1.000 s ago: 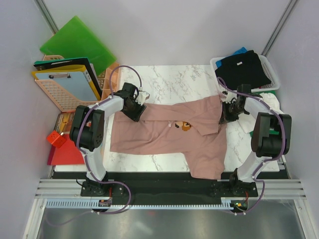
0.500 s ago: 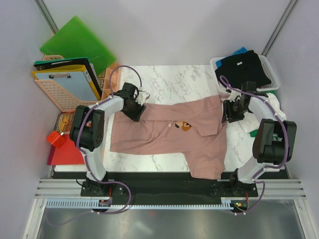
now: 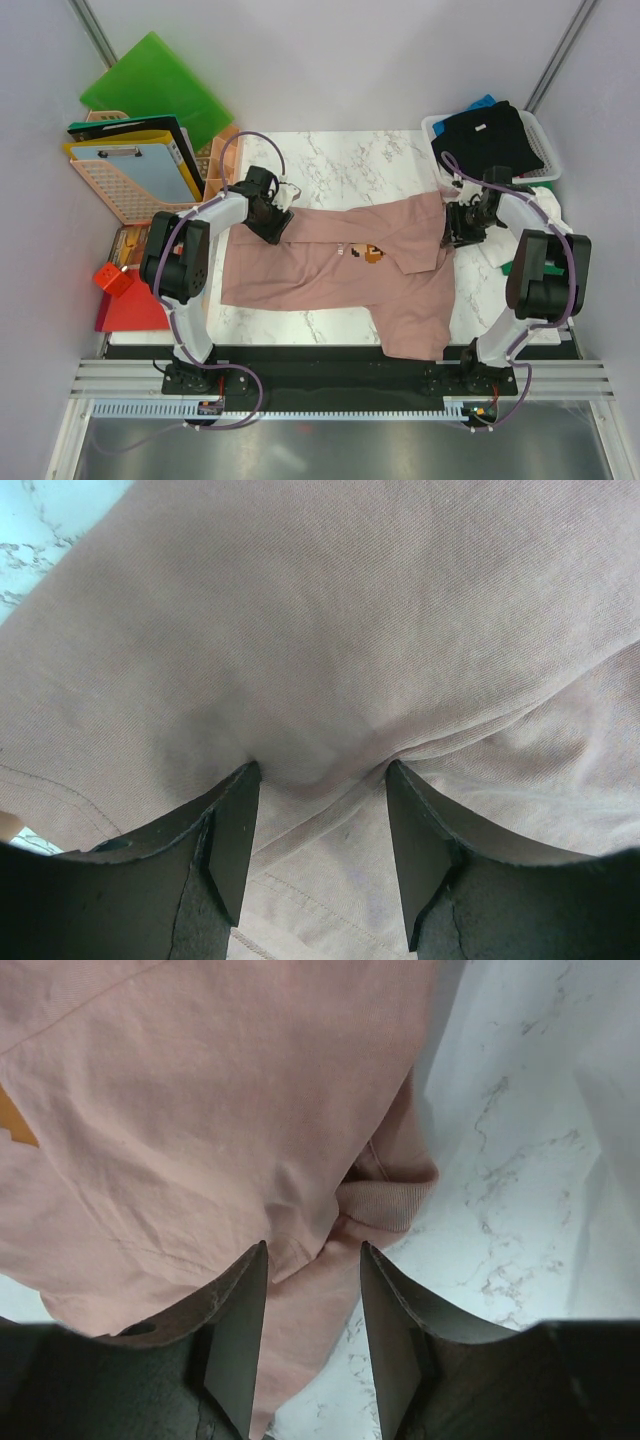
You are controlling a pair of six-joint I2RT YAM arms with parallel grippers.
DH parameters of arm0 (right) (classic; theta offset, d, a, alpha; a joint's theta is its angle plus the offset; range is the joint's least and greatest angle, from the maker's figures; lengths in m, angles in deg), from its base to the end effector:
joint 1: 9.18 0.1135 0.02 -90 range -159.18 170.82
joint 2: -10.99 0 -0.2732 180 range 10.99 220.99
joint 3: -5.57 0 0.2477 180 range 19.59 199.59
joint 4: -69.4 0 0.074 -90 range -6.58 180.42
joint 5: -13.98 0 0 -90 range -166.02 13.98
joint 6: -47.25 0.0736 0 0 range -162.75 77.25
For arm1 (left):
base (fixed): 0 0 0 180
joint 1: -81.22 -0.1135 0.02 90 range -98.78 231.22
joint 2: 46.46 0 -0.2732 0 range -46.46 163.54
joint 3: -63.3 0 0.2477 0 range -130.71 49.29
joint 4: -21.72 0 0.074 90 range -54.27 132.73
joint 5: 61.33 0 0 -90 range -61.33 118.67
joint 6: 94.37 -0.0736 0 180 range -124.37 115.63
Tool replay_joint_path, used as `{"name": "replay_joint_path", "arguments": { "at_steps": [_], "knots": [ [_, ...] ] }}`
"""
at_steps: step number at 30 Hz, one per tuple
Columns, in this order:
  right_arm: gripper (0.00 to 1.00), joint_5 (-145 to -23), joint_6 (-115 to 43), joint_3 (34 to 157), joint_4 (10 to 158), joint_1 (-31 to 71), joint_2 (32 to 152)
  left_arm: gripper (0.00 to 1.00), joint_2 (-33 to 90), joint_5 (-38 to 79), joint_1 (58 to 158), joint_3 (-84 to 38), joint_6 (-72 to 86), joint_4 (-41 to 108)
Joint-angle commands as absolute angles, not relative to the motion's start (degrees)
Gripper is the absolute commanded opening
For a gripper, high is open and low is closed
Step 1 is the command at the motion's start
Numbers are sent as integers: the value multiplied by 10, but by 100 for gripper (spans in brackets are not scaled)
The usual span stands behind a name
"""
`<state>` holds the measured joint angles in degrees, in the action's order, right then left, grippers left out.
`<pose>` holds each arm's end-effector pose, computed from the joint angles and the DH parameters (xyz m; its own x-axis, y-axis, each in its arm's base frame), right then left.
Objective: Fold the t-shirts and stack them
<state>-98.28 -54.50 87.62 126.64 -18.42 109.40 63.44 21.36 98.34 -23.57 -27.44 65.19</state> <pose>0.3378 -0.0267 0.1777 -0.9358 -0.0387 -0.3504 -0.1507 0.9425 0.2983 0.3791 -0.1266 0.1387 -0.6729 0.6140 -0.4126 0.6567 0.7526 0.0489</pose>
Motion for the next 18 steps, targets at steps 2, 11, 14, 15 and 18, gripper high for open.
{"name": "replay_joint_path", "arguments": {
  "at_steps": [2,11,14,15,18],
  "knots": [
    [49,-1004,-533,880,1239,-185,1131,60,660,241,989,-216,-301,702],
    [0,-1012,-539,844,1216,-185,1138,61,658,239,989,-213,-303,702],
    [0,-994,-547,846,1224,-185,1104,61,658,240,989,-213,-303,703],
    [0,-985,-550,849,1227,-185,1096,61,658,241,989,-212,-303,702],
    [0,-976,-561,870,1246,-187,1068,60,659,237,989,-211,-300,701]
  ]
}}
